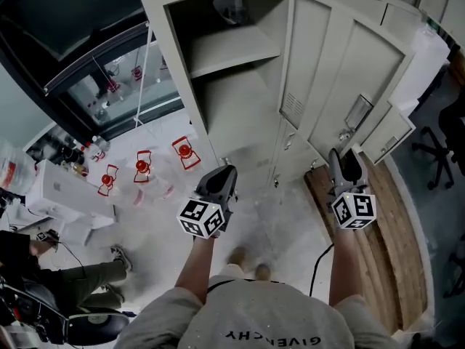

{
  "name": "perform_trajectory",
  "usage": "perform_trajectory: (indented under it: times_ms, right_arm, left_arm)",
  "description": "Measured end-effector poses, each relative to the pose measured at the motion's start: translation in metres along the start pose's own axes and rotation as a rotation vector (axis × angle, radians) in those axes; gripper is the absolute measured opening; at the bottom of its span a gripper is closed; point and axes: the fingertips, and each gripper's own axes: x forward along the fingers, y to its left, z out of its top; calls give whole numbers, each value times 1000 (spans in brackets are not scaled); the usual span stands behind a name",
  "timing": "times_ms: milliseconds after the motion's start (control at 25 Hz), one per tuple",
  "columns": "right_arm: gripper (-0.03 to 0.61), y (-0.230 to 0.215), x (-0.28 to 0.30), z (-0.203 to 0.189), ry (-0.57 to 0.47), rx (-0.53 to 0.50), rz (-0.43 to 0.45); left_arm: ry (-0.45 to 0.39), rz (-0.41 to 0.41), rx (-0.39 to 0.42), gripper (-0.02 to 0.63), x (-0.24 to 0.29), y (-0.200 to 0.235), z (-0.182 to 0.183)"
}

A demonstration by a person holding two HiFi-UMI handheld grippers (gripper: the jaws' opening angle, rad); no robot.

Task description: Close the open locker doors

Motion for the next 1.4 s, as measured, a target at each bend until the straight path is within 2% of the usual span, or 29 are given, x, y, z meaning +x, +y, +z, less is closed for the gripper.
perform_trajectory:
  times_ms: [480,840,1120,1400]
  right_arm:
    - [138,35,-12,0,6,-16,92]
    - [121,71,-14,-3,15,-8,158]
    - [106,97,-16,-8,18,3,200]
    - [109,112,-12,-8,22,9,202]
  left_arm:
    - [-25,79,-1,17,-39,-8,-3]
    - [-53,162,2,17,-70,3,-1]
    - [-83,192,10,17,-85,9,5]
    - [-89,192,11,17,-90,19,10]
